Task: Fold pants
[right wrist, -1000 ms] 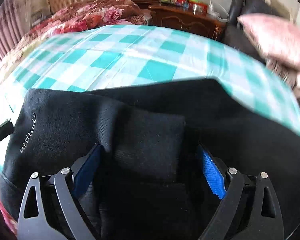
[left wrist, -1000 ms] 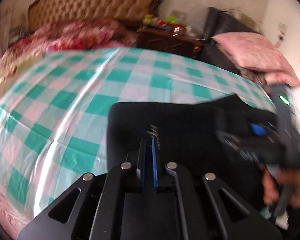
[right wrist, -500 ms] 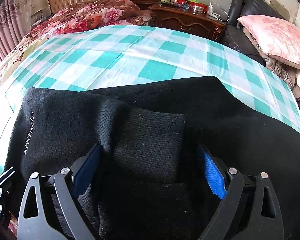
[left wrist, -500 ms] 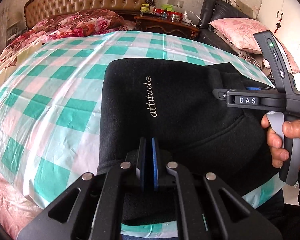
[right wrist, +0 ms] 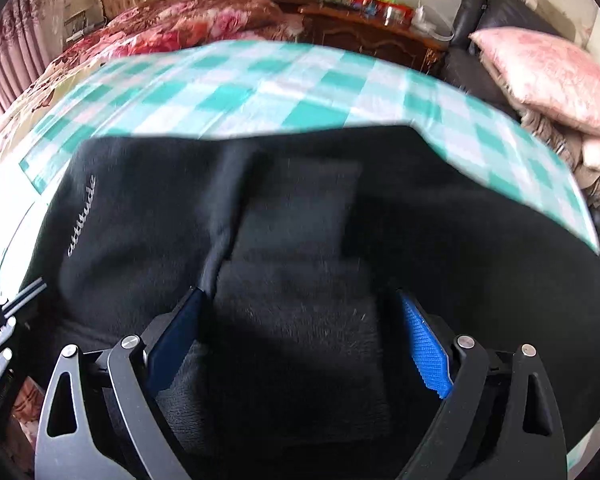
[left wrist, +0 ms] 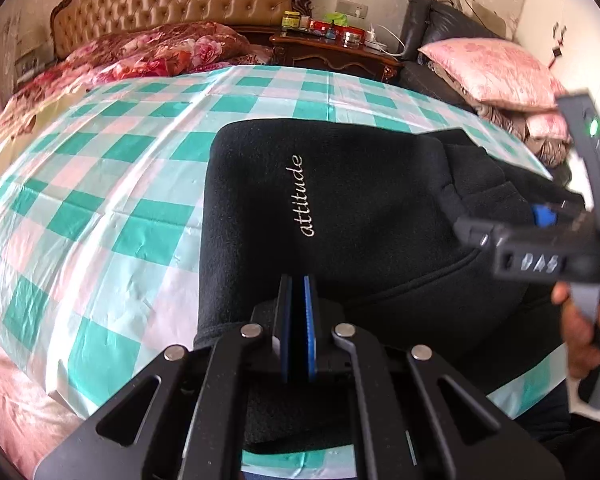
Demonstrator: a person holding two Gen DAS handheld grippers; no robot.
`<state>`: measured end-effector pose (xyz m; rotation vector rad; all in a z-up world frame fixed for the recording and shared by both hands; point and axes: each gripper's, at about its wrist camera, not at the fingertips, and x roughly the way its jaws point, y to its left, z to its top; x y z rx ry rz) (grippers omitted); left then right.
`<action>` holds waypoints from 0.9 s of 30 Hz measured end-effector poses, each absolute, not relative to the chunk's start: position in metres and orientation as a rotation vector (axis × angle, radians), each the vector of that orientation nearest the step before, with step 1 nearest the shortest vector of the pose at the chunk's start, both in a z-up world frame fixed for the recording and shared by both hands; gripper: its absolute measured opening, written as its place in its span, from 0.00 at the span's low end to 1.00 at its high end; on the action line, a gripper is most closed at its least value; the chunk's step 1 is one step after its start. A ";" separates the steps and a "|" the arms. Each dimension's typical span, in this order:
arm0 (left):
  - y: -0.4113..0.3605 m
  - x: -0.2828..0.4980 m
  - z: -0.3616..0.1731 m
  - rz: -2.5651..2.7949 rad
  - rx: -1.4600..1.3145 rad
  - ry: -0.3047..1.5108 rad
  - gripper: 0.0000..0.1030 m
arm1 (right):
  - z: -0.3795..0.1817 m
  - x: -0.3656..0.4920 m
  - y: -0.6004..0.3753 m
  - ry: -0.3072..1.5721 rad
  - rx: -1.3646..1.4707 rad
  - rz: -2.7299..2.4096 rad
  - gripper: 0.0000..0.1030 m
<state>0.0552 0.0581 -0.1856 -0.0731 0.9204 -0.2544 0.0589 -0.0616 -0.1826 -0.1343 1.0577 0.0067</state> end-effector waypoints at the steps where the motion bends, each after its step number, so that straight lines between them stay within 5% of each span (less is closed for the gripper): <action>1: 0.062 0.053 -0.181 -0.255 -0.110 0.909 0.22 | -0.183 0.058 -0.060 1.051 -0.149 0.003 0.86; 2: 0.066 0.049 -0.174 -0.251 -0.144 0.882 0.35 | -0.182 0.057 -0.059 1.050 -0.154 0.000 0.86; 3: 0.069 0.045 -0.169 -0.236 -0.153 0.854 0.65 | -0.183 0.057 -0.059 1.051 -0.154 0.000 0.86; 4: 0.072 0.041 -0.164 -0.221 -0.156 0.829 0.69 | -0.183 0.057 -0.060 1.052 -0.149 0.002 0.86; 21: 0.125 0.039 -0.212 -0.287 -0.562 0.971 0.54 | -0.184 0.056 -0.063 1.053 -0.122 0.003 0.87; 27: 0.129 0.041 -0.216 -0.315 -0.591 0.970 0.52 | -0.170 0.054 -0.117 1.063 0.278 0.155 0.87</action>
